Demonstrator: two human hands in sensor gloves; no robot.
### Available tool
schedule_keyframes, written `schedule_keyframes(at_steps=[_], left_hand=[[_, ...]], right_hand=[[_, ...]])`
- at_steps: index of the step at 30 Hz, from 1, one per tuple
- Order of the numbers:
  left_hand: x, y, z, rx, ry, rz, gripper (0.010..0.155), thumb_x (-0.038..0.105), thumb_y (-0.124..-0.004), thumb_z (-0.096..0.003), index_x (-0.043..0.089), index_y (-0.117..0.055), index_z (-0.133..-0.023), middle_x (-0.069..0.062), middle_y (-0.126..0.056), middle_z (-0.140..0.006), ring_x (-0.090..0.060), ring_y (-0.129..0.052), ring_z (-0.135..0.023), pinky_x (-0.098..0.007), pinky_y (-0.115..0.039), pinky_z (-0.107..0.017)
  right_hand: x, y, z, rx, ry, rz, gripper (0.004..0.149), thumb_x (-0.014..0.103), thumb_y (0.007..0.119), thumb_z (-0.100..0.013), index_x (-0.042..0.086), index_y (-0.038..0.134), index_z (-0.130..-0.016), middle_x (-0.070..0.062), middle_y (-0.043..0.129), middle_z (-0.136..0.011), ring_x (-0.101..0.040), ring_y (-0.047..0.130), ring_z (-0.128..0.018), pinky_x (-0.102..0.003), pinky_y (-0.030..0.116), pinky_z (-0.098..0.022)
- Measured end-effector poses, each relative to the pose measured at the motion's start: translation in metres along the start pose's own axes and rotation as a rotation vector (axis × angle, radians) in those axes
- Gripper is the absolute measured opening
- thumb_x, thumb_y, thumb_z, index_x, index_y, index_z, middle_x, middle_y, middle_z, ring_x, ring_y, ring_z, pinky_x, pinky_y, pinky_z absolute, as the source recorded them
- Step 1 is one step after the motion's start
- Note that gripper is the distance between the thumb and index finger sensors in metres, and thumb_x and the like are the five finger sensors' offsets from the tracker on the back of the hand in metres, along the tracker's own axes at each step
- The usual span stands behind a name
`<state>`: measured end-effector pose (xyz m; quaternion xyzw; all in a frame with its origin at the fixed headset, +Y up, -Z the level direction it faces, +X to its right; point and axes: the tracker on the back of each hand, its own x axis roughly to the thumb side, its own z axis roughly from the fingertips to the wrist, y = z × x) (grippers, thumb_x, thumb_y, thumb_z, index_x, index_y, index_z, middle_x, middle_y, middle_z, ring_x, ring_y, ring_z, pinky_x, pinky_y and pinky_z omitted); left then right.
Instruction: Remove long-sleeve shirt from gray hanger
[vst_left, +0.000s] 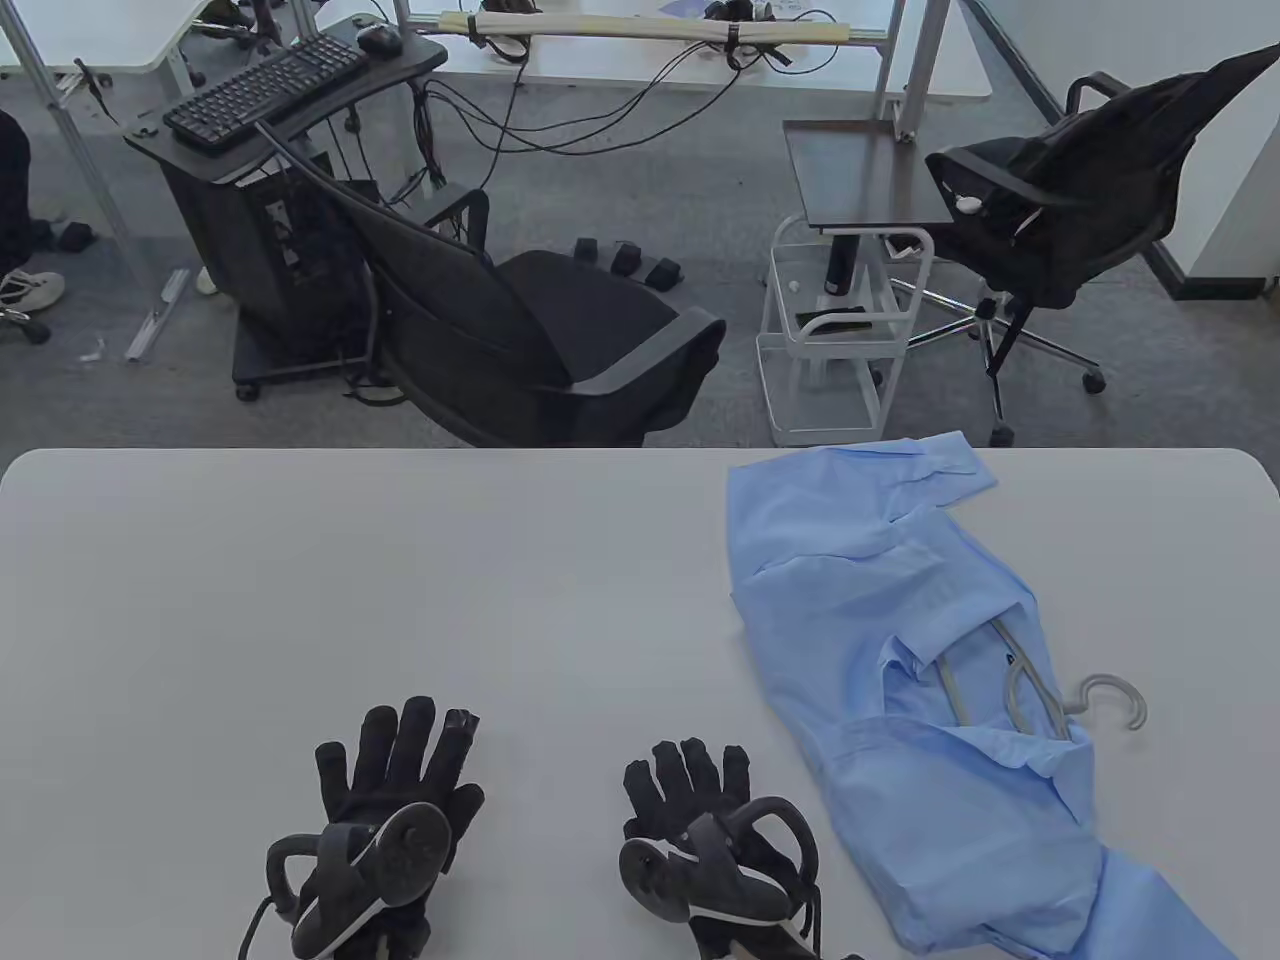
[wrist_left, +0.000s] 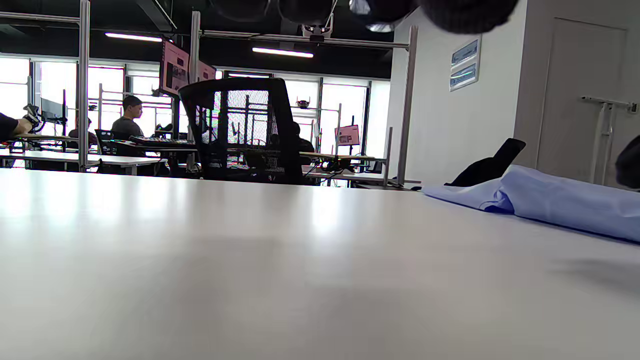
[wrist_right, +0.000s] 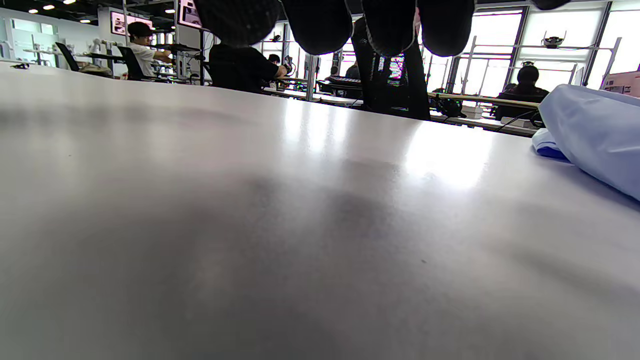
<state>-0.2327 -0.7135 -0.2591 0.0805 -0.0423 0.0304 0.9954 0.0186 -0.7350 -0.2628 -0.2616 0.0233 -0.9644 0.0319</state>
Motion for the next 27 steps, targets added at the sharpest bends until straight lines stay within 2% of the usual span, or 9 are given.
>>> schedule_keyframes(at_steps=[4, 8, 10, 12, 14, 17, 20, 24, 27], left_hand=[[0.021, 0.016, -0.016, 0.007, 0.009, 0.166, 0.065, 0.062, -0.061, -0.051, 0.05, -0.042, -0.111, 0.008, -0.036, -0.128, -0.032, -0.038, -0.117, -0.062, -0.028, -0.079], [0.044, 0.03, -0.035, 0.102, -0.016, 0.055, 0.064, 0.064, -0.06, -0.0501, 0.052, -0.04, -0.11, 0.011, -0.036, -0.129, -0.028, -0.038, -0.119, -0.06, -0.027, -0.08], [0.041, 0.017, -0.035, 0.122, 0.0, 0.041, 0.065, 0.065, -0.059, -0.0506, 0.052, -0.039, -0.111, 0.011, -0.037, -0.129, -0.028, -0.039, -0.119, -0.06, -0.028, -0.08], [0.032, 0.002, -0.038, 0.015, 0.009, 0.008, 0.065, 0.064, -0.06, -0.0503, 0.052, -0.04, -0.111, 0.011, -0.038, -0.129, -0.028, -0.04, -0.119, -0.06, -0.028, -0.08], [0.02, -0.007, -0.041, -0.025, 0.056, -0.015, 0.064, 0.064, -0.06, -0.0504, 0.052, -0.041, -0.111, 0.011, -0.038, -0.129, -0.028, -0.041, -0.119, -0.06, -0.029, -0.08], [0.004, -0.02, -0.043, -0.08, 0.122, 0.021, 0.064, 0.064, -0.06, -0.0505, 0.052, -0.041, -0.111, 0.011, -0.038, -0.128, -0.029, -0.041, -0.118, -0.06, -0.03, -0.08], [-0.004, -0.031, -0.037, -0.127, 0.121, 0.05, 0.064, 0.062, -0.06, -0.0508, 0.05, -0.042, -0.111, 0.008, -0.038, -0.128, -0.03, -0.041, -0.117, -0.06, -0.031, -0.079], [-0.011, -0.032, -0.026, -0.134, 0.099, -0.072, 0.065, 0.062, -0.06, -0.051, 0.048, -0.042, -0.111, 0.007, -0.039, -0.128, -0.031, -0.042, -0.116, -0.06, -0.033, -0.079], [-0.014, -0.028, -0.024, -0.11, 0.092, -0.081, 0.064, 0.062, -0.06, -0.0511, 0.049, -0.042, -0.111, 0.007, -0.039, -0.128, -0.031, -0.042, -0.116, -0.06, -0.033, -0.079]], right_hand=[[-0.001, -0.019, -0.019, -0.031, 0.026, -0.083, 0.055, 0.04, 0.065, -0.067, 0.009, 0.064, -0.111, -0.033, 0.062, -0.111, -0.057, 0.065, -0.097, -0.079, 0.053, -0.061], [0.0, -0.027, -0.043, -0.048, 0.05, -0.239, 0.055, 0.039, 0.064, -0.067, 0.008, 0.062, -0.112, -0.033, 0.059, -0.112, -0.057, 0.063, -0.098, -0.079, 0.051, -0.062], [0.002, -0.02, -0.045, -0.063, 0.041, -0.279, 0.055, 0.04, 0.064, -0.067, 0.008, 0.062, -0.112, -0.034, 0.059, -0.112, -0.058, 0.063, -0.098, -0.08, 0.05, -0.062], [0.002, -0.013, -0.049, -0.016, 0.035, -0.25, 0.056, 0.04, 0.063, -0.067, 0.008, 0.063, -0.112, -0.033, 0.059, -0.113, -0.058, 0.063, -0.098, -0.08, 0.05, -0.062], [-0.003, -0.008, -0.052, 0.013, 0.073, -0.229, 0.056, 0.041, 0.063, -0.067, 0.009, 0.061, -0.113, -0.033, 0.058, -0.114, -0.058, 0.062, -0.099, -0.08, 0.049, -0.062], [-0.013, -0.002, -0.054, 0.038, 0.112, -0.321, 0.057, 0.041, 0.063, -0.068, 0.008, 0.061, -0.114, -0.033, 0.056, -0.114, -0.058, 0.06, -0.099, -0.08, 0.048, -0.063], [-0.021, 0.001, -0.053, 0.054, 0.142, -0.364, 0.057, 0.042, 0.062, -0.068, 0.008, 0.06, -0.114, -0.034, 0.055, -0.115, -0.059, 0.059, -0.1, -0.08, 0.047, -0.063], [-0.024, 0.001, -0.052, 0.044, 0.156, -0.351, 0.057, 0.042, 0.062, -0.068, 0.007, 0.06, -0.114, -0.034, 0.055, -0.114, -0.059, 0.059, -0.099, -0.08, 0.047, -0.063], [-0.021, 0.002, -0.05, 0.048, 0.155, -0.282, 0.057, 0.041, 0.062, -0.068, 0.008, 0.061, -0.114, -0.034, 0.056, -0.114, -0.059, 0.06, -0.099, -0.08, 0.048, -0.062]])
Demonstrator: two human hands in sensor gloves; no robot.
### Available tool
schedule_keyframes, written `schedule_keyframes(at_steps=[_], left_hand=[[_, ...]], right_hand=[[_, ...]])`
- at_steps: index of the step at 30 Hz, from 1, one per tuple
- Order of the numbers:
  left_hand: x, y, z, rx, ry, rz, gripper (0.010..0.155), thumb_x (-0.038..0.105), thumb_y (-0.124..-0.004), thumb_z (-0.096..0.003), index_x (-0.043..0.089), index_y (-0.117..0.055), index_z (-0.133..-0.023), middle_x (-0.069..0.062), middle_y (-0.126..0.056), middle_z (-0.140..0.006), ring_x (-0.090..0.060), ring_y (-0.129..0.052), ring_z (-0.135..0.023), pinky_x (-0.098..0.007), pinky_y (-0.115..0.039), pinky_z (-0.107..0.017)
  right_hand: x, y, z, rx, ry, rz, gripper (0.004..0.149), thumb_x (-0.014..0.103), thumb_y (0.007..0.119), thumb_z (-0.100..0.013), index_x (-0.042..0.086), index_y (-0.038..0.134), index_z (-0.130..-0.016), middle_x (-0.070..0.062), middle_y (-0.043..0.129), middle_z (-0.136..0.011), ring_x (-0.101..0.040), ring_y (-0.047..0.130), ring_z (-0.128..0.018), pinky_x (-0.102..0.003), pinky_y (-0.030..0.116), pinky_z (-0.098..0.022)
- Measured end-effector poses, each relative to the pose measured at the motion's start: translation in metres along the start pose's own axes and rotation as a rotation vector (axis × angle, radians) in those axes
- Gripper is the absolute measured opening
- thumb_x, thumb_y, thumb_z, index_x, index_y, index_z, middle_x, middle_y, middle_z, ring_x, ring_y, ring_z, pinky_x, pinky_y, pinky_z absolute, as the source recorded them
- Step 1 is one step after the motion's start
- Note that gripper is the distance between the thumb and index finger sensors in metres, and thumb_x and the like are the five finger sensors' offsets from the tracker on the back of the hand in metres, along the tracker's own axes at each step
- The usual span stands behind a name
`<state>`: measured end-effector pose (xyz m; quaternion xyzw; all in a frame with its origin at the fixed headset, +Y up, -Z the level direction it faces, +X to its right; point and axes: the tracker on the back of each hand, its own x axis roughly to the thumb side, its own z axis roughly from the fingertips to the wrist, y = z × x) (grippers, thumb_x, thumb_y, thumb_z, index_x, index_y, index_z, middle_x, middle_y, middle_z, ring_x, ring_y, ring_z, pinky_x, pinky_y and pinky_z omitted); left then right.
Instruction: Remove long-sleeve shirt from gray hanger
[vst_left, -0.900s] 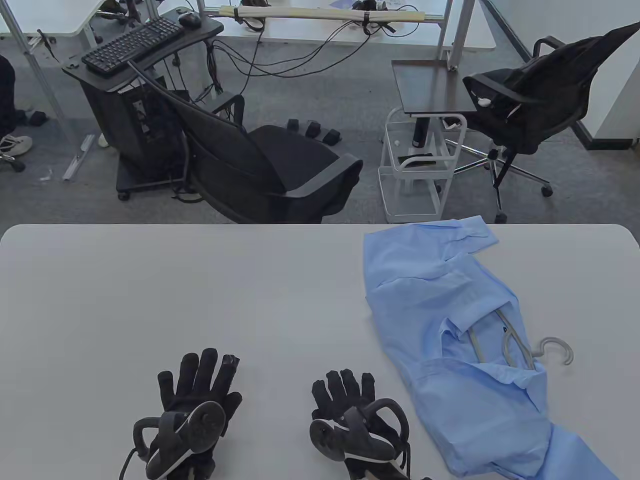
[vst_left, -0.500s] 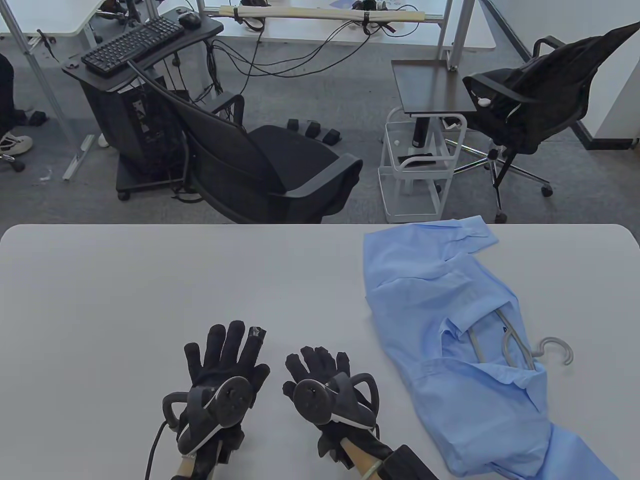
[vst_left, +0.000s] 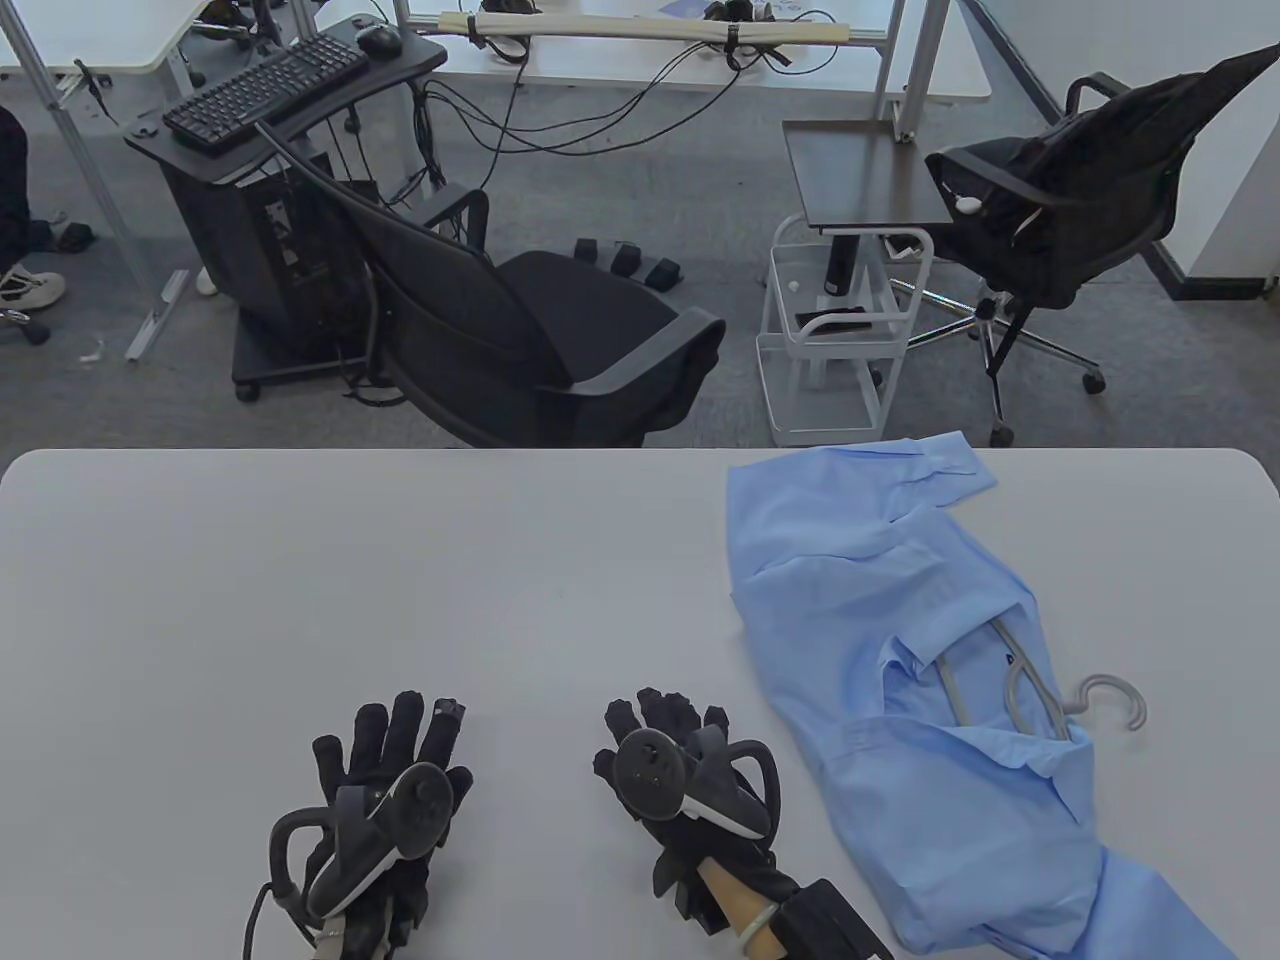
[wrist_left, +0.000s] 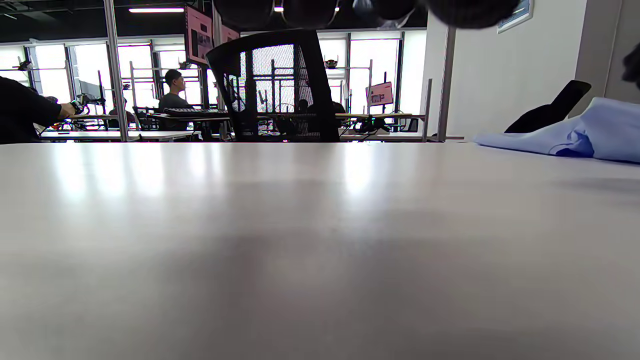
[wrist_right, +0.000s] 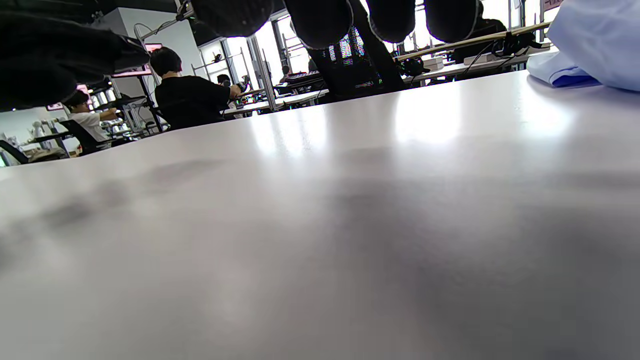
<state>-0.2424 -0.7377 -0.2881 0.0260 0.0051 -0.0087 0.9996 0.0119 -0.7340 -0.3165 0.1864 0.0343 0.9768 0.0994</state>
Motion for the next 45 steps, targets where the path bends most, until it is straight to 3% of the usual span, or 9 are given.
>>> schedule_keyframes(at_steps=[7, 16, 33, 39, 41, 45], left_hand=[[0.009, 0.0, 0.0, 0.003, -0.035, 0.05, 0.064, 0.062, -0.06, -0.0511, 0.049, -0.042, -0.111, 0.007, -0.039, -0.127, -0.031, -0.043, -0.116, -0.06, -0.033, -0.079], [0.02, -0.008, 0.003, -0.019, -0.075, -0.029, 0.063, 0.062, -0.06, -0.051, 0.049, -0.043, -0.111, 0.007, -0.039, -0.127, -0.031, -0.042, -0.116, -0.06, -0.033, -0.079], [0.016, -0.006, 0.005, -0.007, -0.05, -0.025, 0.065, 0.062, -0.06, -0.051, 0.048, -0.041, -0.111, 0.005, -0.04, -0.127, -0.031, -0.042, -0.116, -0.06, -0.033, -0.079], [0.015, -0.007, 0.005, -0.015, -0.05, -0.025, 0.065, 0.062, -0.06, -0.0509, 0.048, -0.041, -0.111, 0.005, -0.04, -0.127, -0.031, -0.042, -0.116, -0.06, -0.033, -0.079], [0.015, -0.006, 0.005, -0.007, -0.052, -0.017, 0.065, 0.062, -0.06, -0.0511, 0.048, -0.041, -0.111, 0.005, -0.04, -0.127, -0.031, -0.042, -0.116, -0.06, -0.033, -0.079], [0.015, -0.007, 0.005, -0.006, -0.052, 0.009, 0.065, 0.061, -0.06, -0.0513, 0.048, -0.041, -0.111, 0.005, -0.039, -0.127, -0.031, -0.041, -0.116, -0.06, -0.032, -0.079]], right_hand=[[-0.005, 0.003, 0.015, -0.015, 0.012, 0.181, 0.056, 0.041, 0.064, -0.067, 0.007, 0.063, -0.112, -0.035, 0.06, -0.112, -0.059, 0.064, -0.097, -0.08, 0.052, -0.061], [-0.012, 0.009, 0.019, 0.01, 0.045, 0.208, 0.056, 0.04, 0.064, -0.067, 0.007, 0.063, -0.112, -0.034, 0.06, -0.111, -0.058, 0.065, -0.096, -0.079, 0.052, -0.061], [-0.019, 0.005, 0.02, 0.01, 0.081, 0.185, 0.056, 0.04, 0.064, -0.067, 0.008, 0.062, -0.112, -0.034, 0.059, -0.112, -0.058, 0.064, -0.097, -0.079, 0.051, -0.061], [-0.047, -0.013, 0.021, -0.058, 0.233, 0.024, 0.058, 0.041, 0.063, -0.067, 0.008, 0.057, -0.115, -0.036, 0.051, -0.116, -0.059, 0.057, -0.101, -0.078, 0.047, -0.065], [-0.063, -0.029, 0.021, -0.145, 0.313, -0.092, 0.059, 0.042, 0.062, -0.068, 0.008, 0.056, -0.115, -0.037, 0.048, -0.116, -0.06, 0.055, -0.101, -0.078, 0.046, -0.065], [-0.103, -0.063, 0.018, -0.282, 0.476, -0.135, 0.058, 0.041, 0.06, -0.069, 0.008, 0.054, -0.116, -0.036, 0.045, -0.118, -0.059, 0.053, -0.102, -0.078, 0.044, -0.067]])
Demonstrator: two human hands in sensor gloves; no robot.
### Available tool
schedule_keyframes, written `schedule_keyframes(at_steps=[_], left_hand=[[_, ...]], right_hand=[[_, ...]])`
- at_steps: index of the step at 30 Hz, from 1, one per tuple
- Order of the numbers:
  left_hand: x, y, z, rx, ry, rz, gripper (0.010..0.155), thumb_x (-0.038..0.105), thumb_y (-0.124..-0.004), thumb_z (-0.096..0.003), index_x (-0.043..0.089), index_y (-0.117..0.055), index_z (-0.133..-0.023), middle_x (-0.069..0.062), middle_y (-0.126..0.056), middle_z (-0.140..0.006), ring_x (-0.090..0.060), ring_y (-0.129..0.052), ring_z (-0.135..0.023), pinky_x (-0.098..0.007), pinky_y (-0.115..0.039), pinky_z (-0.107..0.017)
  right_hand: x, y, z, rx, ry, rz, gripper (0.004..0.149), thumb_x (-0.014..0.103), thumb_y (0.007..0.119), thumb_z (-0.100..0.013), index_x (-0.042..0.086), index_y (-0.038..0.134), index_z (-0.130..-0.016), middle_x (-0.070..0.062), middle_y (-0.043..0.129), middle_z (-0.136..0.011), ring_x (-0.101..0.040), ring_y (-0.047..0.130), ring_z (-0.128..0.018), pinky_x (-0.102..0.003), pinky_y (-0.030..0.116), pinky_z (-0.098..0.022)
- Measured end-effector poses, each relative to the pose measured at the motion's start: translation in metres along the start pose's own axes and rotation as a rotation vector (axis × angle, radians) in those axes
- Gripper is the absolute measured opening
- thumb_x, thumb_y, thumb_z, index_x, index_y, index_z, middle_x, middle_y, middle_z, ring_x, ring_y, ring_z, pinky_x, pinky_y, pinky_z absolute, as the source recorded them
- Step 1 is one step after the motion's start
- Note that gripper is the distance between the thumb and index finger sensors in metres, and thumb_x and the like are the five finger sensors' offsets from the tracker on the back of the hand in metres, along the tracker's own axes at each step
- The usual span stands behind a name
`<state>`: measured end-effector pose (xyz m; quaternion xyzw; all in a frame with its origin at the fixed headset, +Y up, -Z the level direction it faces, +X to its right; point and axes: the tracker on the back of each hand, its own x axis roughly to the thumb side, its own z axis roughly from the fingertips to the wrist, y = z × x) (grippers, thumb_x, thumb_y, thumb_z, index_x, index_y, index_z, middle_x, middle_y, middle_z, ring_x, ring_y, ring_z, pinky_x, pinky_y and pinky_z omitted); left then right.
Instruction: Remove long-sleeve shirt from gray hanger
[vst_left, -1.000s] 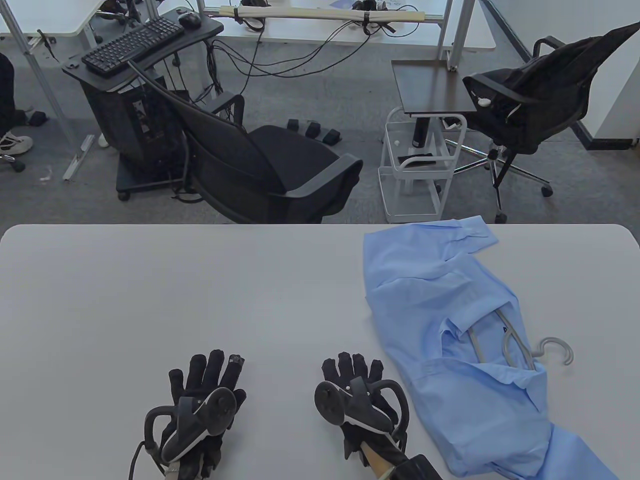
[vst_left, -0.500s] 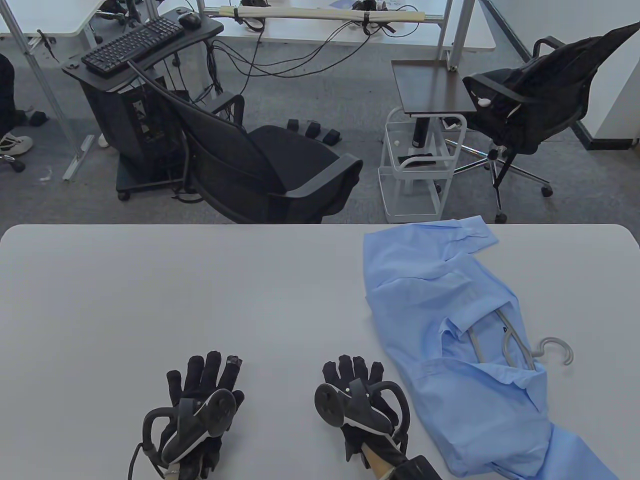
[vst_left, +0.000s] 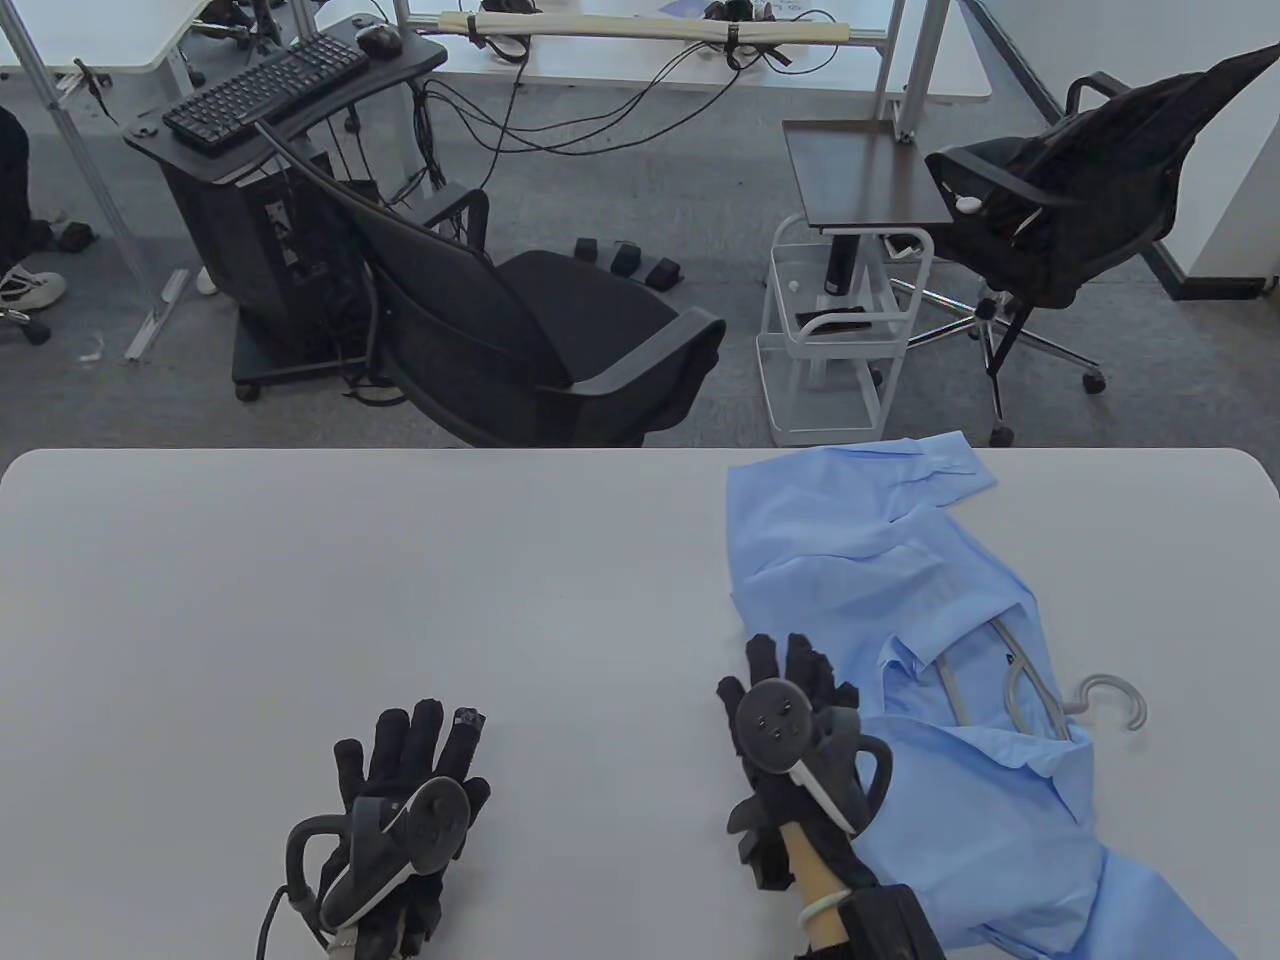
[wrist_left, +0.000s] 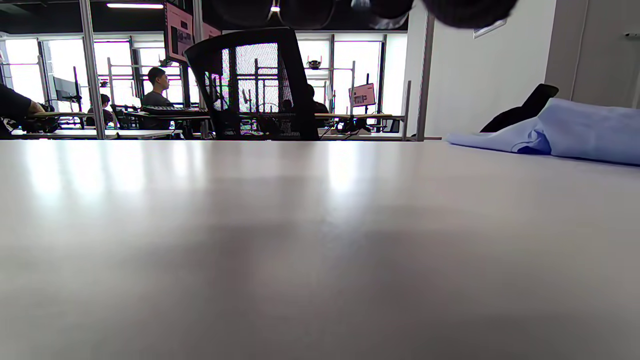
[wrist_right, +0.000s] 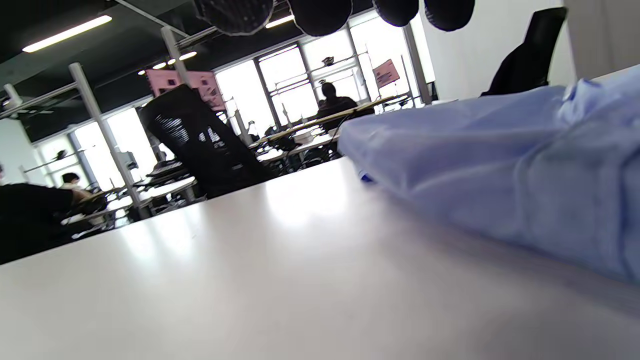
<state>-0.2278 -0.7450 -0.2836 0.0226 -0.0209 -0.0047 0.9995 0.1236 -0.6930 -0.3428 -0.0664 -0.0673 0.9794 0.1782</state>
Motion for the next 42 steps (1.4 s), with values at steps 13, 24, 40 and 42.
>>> schedule_keyframes(at_steps=[13, 24, 40, 42], left_hand=[[-0.006, 0.0, 0.001, -0.001, 0.025, -0.031, 0.064, 0.061, -0.06, -0.0513, 0.048, -0.041, -0.111, 0.004, -0.039, -0.127, -0.031, -0.041, -0.116, -0.06, -0.033, -0.079], [-0.003, -0.005, 0.0, -0.029, 0.022, -0.046, 0.064, 0.061, -0.06, -0.0513, 0.048, -0.04, -0.111, 0.004, -0.039, -0.127, -0.031, -0.041, -0.116, -0.06, -0.033, -0.079], [-0.008, -0.006, 0.0, -0.048, 0.044, -0.052, 0.065, 0.061, -0.06, -0.0511, 0.048, -0.04, -0.111, 0.004, -0.04, -0.127, -0.031, -0.042, -0.116, -0.06, -0.033, -0.079], [-0.008, -0.004, 0.0, -0.043, 0.042, -0.045, 0.065, 0.061, -0.06, -0.0513, 0.048, -0.04, -0.111, 0.005, -0.039, -0.127, -0.031, -0.042, -0.116, -0.059, -0.033, -0.079]], right_hand=[[-0.183, 0.0, -0.052, 0.053, 0.726, 0.085, 0.069, 0.047, 0.06, -0.07, 0.01, 0.034, -0.122, -0.035, 0.031, -0.121, -0.056, 0.043, -0.109, -0.066, 0.043, -0.076], [-0.208, 0.023, -0.06, 0.265, 0.85, 0.094, 0.083, 0.054, 0.053, -0.07, 0.009, 0.006, -0.121, -0.039, 0.016, -0.121, -0.057, 0.024, -0.111, -0.07, 0.025, -0.077], [-0.187, 0.007, -0.059, 0.167, 0.742, 0.343, 0.079, 0.041, 0.076, -0.063, 0.007, 0.032, -0.12, -0.038, 0.057, -0.103, -0.045, 0.075, -0.09, -0.065, 0.068, -0.065], [-0.173, 0.006, -0.058, 0.145, 0.652, 0.333, 0.078, 0.038, 0.078, -0.063, 0.007, 0.035, -0.119, -0.039, 0.057, -0.102, -0.046, 0.078, -0.085, -0.065, 0.069, -0.064]])
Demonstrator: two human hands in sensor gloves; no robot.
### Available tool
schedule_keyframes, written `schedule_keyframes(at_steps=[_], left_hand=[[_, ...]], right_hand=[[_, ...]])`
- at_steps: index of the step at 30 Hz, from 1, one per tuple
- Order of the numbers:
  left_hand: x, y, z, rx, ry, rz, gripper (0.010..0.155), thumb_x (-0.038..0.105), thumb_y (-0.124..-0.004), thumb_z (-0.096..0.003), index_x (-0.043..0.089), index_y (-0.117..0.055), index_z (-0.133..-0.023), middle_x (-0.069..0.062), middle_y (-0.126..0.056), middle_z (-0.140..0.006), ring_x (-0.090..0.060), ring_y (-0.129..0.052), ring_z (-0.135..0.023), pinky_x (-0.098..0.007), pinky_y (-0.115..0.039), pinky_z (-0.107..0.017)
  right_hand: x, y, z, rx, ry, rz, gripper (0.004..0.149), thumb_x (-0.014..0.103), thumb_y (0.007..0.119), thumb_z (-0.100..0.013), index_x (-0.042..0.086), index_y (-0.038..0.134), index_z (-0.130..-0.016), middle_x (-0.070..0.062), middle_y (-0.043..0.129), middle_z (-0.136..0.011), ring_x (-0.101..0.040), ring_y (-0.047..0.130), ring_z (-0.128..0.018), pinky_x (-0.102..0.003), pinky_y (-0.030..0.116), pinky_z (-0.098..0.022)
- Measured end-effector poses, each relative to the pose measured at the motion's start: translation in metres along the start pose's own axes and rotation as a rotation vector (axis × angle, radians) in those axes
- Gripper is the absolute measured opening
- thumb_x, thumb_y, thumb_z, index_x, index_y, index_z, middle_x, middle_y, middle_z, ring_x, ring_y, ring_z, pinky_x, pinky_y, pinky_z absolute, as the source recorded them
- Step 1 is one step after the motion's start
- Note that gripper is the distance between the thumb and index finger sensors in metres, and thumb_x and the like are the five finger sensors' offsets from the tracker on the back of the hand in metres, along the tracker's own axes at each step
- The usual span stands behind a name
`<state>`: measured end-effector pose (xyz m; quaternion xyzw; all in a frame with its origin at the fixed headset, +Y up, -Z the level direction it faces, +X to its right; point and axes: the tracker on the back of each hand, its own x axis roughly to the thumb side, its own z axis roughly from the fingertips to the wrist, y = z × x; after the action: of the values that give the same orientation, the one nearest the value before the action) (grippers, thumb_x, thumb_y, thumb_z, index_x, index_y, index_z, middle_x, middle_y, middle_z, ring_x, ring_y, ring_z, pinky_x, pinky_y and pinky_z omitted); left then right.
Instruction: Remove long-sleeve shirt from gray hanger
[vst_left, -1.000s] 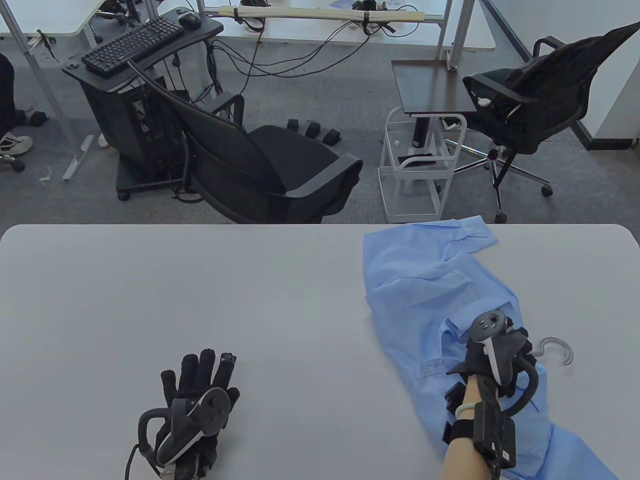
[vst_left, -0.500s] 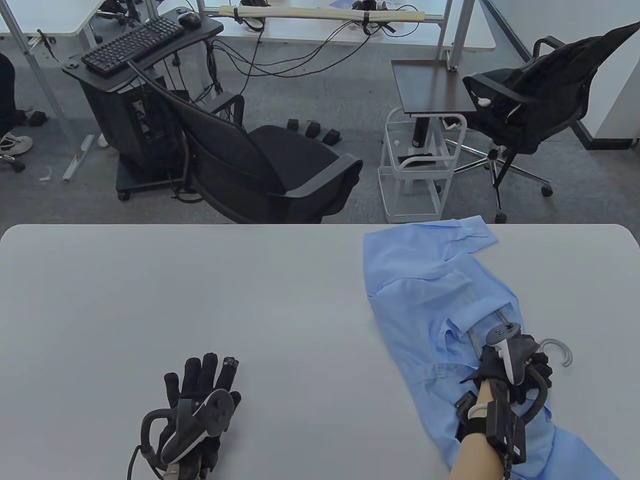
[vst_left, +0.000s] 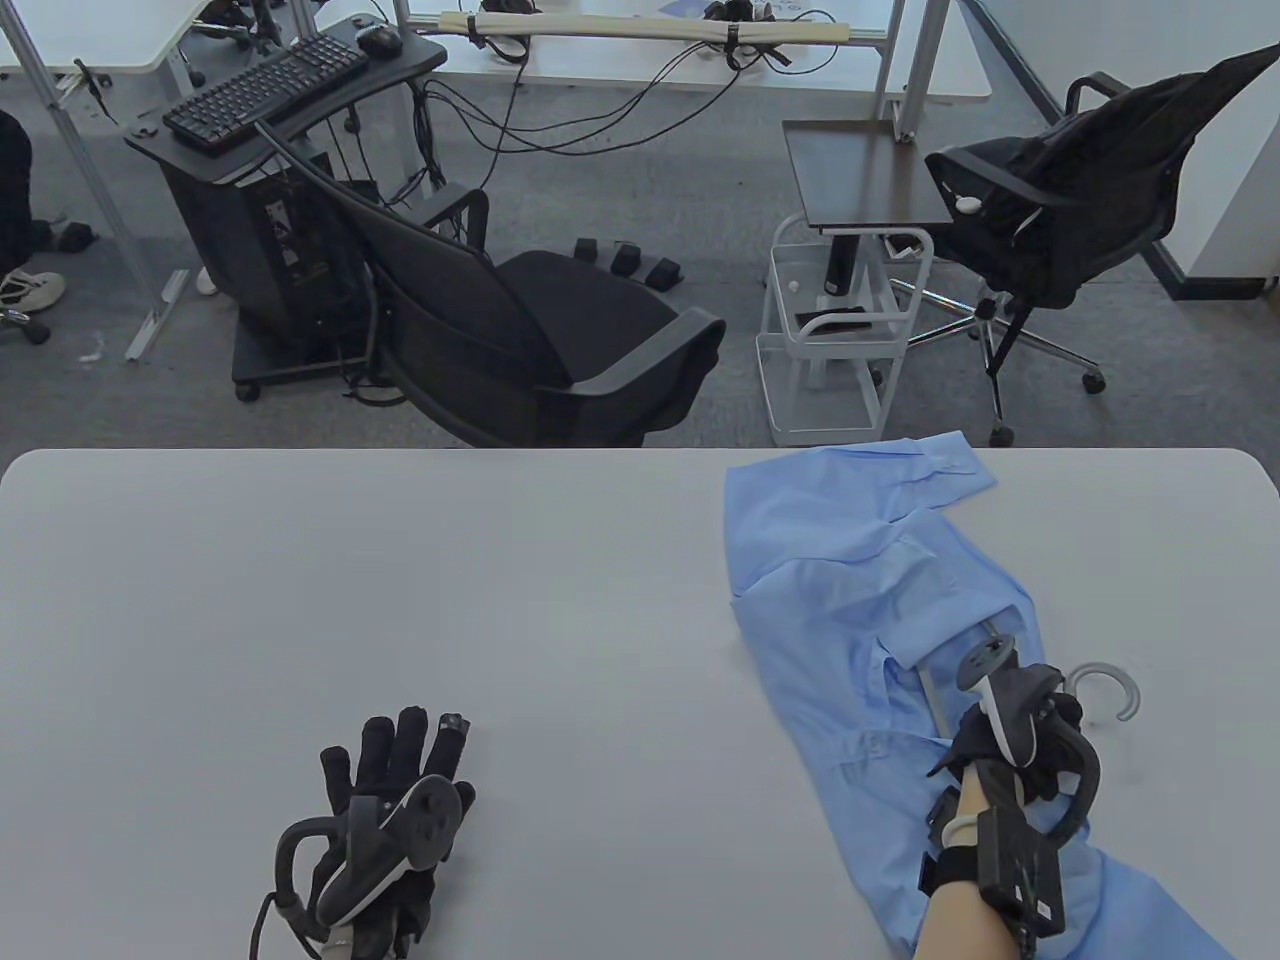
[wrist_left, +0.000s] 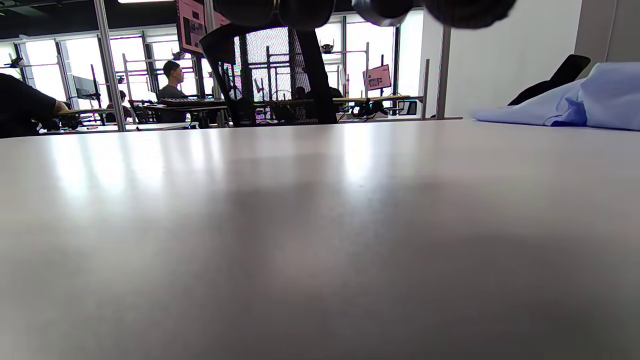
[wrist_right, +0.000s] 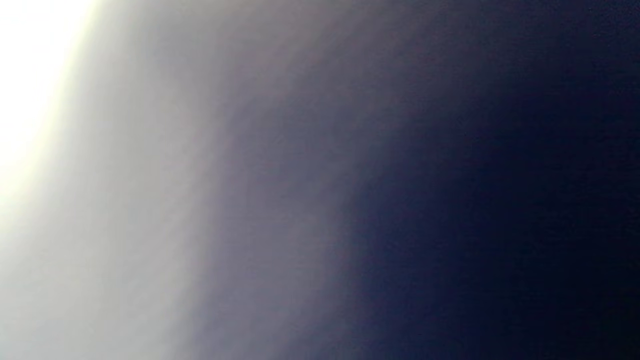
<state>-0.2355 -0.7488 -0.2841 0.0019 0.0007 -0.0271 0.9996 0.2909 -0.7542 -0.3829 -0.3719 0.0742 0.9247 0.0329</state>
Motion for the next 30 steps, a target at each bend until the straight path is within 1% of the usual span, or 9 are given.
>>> schedule_keyframes(at_steps=[3, 8, 13, 15, 16, 20, 24, 27, 30], left_hand=[[0.002, 0.003, 0.001, 0.012, -0.008, 0.014, 0.064, 0.061, -0.06, -0.0513, 0.048, -0.04, -0.111, 0.004, -0.039, -0.127, -0.031, -0.042, -0.116, -0.06, -0.033, -0.079], [0.007, 0.01, 0.003, 0.042, -0.032, 0.024, 0.065, 0.061, -0.06, -0.0512, 0.047, -0.04, -0.111, 0.004, -0.039, -0.127, -0.031, -0.04, -0.116, -0.06, -0.033, -0.079], [0.01, 0.017, 0.006, 0.077, -0.034, 0.065, 0.067, 0.063, -0.06, -0.0507, 0.047, -0.038, -0.112, 0.003, -0.036, -0.128, -0.032, -0.039, -0.116, -0.06, -0.032, -0.079], [0.011, 0.02, 0.007, 0.092, -0.036, 0.089, 0.071, 0.066, -0.059, -0.0495, 0.046, -0.034, -0.113, 0.002, -0.034, -0.128, -0.033, -0.037, -0.116, -0.061, -0.031, -0.079], [0.011, 0.022, 0.008, 0.106, -0.043, 0.109, 0.074, 0.068, -0.059, -0.0487, 0.045, -0.033, -0.113, 0.001, -0.033, -0.128, -0.034, -0.036, -0.116, -0.061, -0.031, -0.078], [0.016, 0.031, 0.012, 0.155, -0.057, 0.164, 0.083, 0.074, -0.057, -0.0461, 0.04, -0.027, -0.115, -0.003, -0.027, -0.128, -0.038, -0.031, -0.116, -0.063, -0.028, -0.078], [0.024, 0.037, 0.017, 0.207, -0.075, 0.164, 0.089, 0.079, -0.056, -0.0438, 0.037, -0.025, -0.116, -0.007, -0.026, -0.129, -0.041, -0.028, -0.116, -0.066, -0.026, -0.076], [0.029, 0.037, 0.017, 0.192, -0.071, 0.139, 0.094, 0.08, -0.058, -0.0424, 0.036, -0.023, -0.117, -0.009, -0.025, -0.129, -0.043, -0.029, -0.115, -0.067, -0.026, -0.075], [0.036, 0.028, 0.015, 0.14, -0.039, 0.102, 0.097, 0.08, -0.06, -0.0427, 0.035, -0.013, -0.115, -0.012, -0.023, -0.128, -0.047, -0.027, -0.114, -0.068, -0.027, -0.075]], right_hand=[[0.025, -0.009, 0.024, -0.131, -0.192, -0.002, 0.078, 0.039, 0.08, -0.061, 0.006, 0.037, -0.118, -0.038, 0.057, -0.101, -0.046, 0.078, -0.084, -0.067, 0.069, -0.062], [0.077, -0.018, 0.087, -0.36, -0.577, 0.05, 0.078, 0.039, 0.081, -0.059, 0.004, 0.041, -0.116, -0.038, 0.059, -0.1, -0.044, 0.08, -0.082, -0.068, 0.071, -0.06], [0.121, -0.014, 0.16, -0.488, -0.912, 0.099, 0.079, 0.04, 0.082, -0.057, 0.005, 0.043, -0.116, -0.035, 0.061, -0.1, -0.042, 0.081, -0.082, -0.067, 0.072, -0.06], [0.131, -0.012, 0.18, -0.506, -0.997, 0.096, 0.079, 0.041, 0.082, -0.057, 0.005, 0.043, -0.116, -0.035, 0.061, -0.1, -0.042, 0.082, -0.082, -0.067, 0.073, -0.06], [0.14, -0.01, 0.199, -0.518, -1.062, 0.103, 0.079, 0.041, 0.083, -0.057, 0.005, 0.043, -0.115, -0.035, 0.061, -0.1, -0.042, 0.082, -0.082, -0.067, 0.073, -0.059], [0.156, -0.005, 0.241, -0.525, -1.209, 0.096, 0.079, 0.041, 0.083, -0.057, 0.005, 0.045, -0.116, -0.035, 0.062, -0.1, -0.042, 0.082, -0.082, -0.067, 0.073, -0.059], [0.169, -0.001, 0.275, -0.451, -1.285, 0.077, 0.079, 0.04, 0.084, -0.057, 0.005, 0.045, -0.116, -0.036, 0.062, -0.1, -0.044, 0.083, -0.08, -0.066, 0.074, -0.057], [0.173, 0.003, 0.288, -0.452, -1.298, 0.073, 0.079, 0.039, 0.084, -0.057, 0.004, 0.046, -0.117, -0.037, 0.062, -0.1, -0.045, 0.083, -0.078, -0.065, 0.074, -0.056], [0.173, 0.006, 0.296, -0.458, -1.312, 0.069, 0.079, 0.039, 0.085, -0.058, 0.003, 0.046, -0.117, -0.038, 0.062, -0.099, -0.046, 0.083, -0.077, -0.065, 0.074, -0.055]])
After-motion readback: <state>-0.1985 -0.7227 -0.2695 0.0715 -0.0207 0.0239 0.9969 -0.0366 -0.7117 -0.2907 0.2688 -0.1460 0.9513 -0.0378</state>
